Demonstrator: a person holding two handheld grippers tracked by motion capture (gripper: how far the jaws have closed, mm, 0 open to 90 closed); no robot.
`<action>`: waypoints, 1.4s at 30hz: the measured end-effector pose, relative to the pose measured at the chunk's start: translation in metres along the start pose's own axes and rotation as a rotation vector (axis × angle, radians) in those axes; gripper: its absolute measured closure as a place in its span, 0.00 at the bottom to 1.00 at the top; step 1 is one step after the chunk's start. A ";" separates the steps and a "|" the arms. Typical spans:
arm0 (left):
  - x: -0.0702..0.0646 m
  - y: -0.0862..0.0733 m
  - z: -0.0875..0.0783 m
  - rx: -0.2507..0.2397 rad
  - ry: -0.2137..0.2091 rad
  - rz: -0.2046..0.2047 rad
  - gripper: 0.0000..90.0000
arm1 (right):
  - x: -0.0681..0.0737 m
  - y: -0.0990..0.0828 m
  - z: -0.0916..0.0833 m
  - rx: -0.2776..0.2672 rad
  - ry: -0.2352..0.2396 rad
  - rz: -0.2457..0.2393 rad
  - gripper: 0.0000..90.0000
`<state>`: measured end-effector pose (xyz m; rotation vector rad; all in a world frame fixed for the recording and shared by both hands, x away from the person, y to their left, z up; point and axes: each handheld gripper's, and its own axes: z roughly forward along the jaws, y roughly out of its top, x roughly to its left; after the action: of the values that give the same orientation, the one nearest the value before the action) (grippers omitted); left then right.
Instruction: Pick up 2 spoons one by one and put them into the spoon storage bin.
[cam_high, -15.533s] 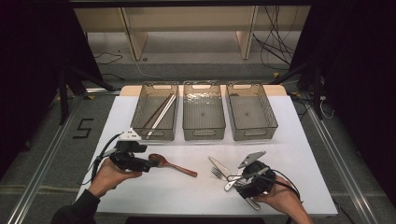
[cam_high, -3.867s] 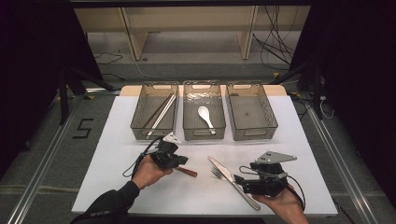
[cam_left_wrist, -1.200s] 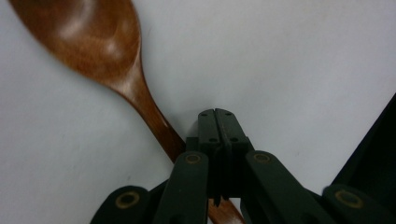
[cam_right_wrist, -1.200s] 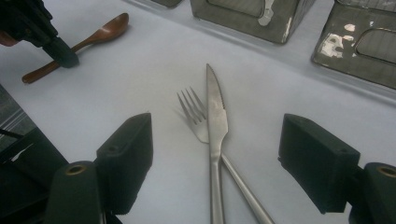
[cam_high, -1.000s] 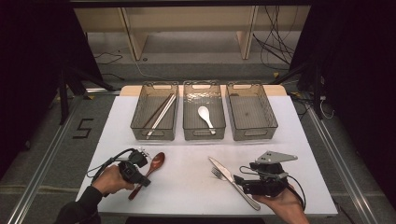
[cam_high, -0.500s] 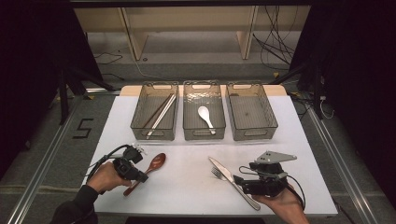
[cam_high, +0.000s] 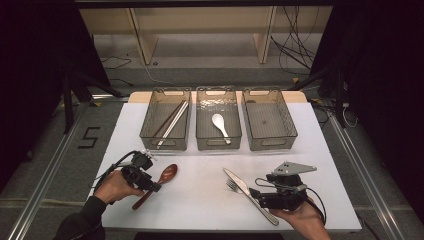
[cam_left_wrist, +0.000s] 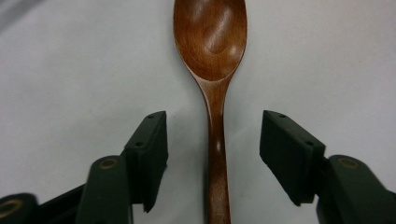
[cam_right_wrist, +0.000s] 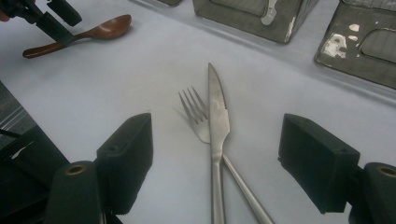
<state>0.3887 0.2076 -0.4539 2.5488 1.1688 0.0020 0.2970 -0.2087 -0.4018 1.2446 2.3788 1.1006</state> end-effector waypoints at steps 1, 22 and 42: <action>-0.001 0.000 0.002 0.003 0.001 -0.010 0.48 | 0.000 0.000 0.000 0.001 0.000 0.001 0.30; -0.006 0.005 0.012 0.038 0.042 0.063 0.90 | 0.001 0.000 0.000 0.001 -0.004 -0.005 0.31; -0.012 0.010 -0.018 -0.138 -0.062 0.058 0.90 | -0.001 0.000 -0.001 -0.004 -0.007 -0.001 0.31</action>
<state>0.3858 0.1981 -0.4320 2.4424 1.0345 0.0169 0.2971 -0.2098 -0.4009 1.2430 2.3706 1.0989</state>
